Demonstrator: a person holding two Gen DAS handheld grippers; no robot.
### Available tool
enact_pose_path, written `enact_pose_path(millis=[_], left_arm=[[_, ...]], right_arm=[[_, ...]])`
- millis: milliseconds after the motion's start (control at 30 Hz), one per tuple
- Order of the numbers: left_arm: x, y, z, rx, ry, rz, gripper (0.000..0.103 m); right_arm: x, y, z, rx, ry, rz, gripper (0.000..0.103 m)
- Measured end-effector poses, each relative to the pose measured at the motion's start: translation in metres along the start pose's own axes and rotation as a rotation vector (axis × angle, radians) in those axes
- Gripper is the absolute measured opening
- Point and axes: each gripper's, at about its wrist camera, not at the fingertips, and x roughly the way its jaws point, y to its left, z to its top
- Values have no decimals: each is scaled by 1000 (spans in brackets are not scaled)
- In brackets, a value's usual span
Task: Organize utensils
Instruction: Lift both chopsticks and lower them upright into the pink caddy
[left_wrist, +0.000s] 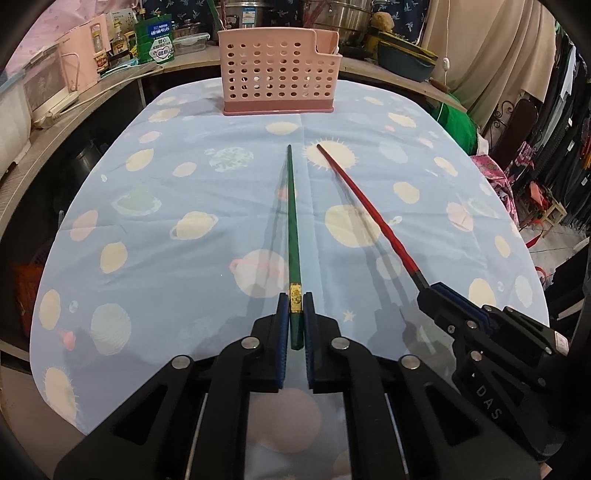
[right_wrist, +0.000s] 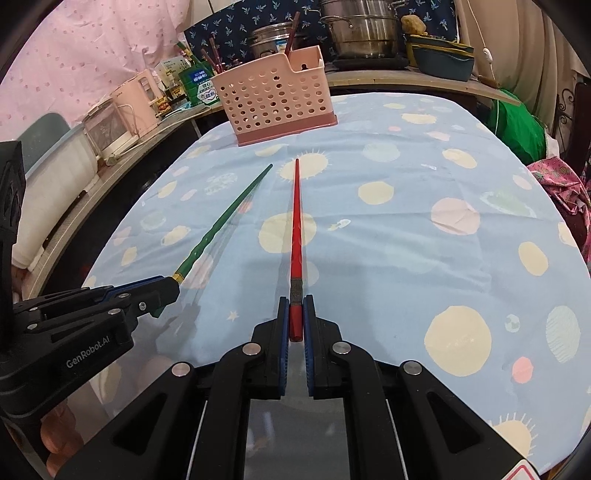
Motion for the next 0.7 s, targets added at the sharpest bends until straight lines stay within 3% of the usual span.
enact_pose_path(millis=[300, 700], left_arm=[[-36, 8, 27, -38, -94, -39, 7], [-79, 31, 89, -114, -234, -70, 7]], right_arm=[[-29, 0, 30, 6, -76, 12, 7], [-65, -1, 98, 8, -232, 45, 7]])
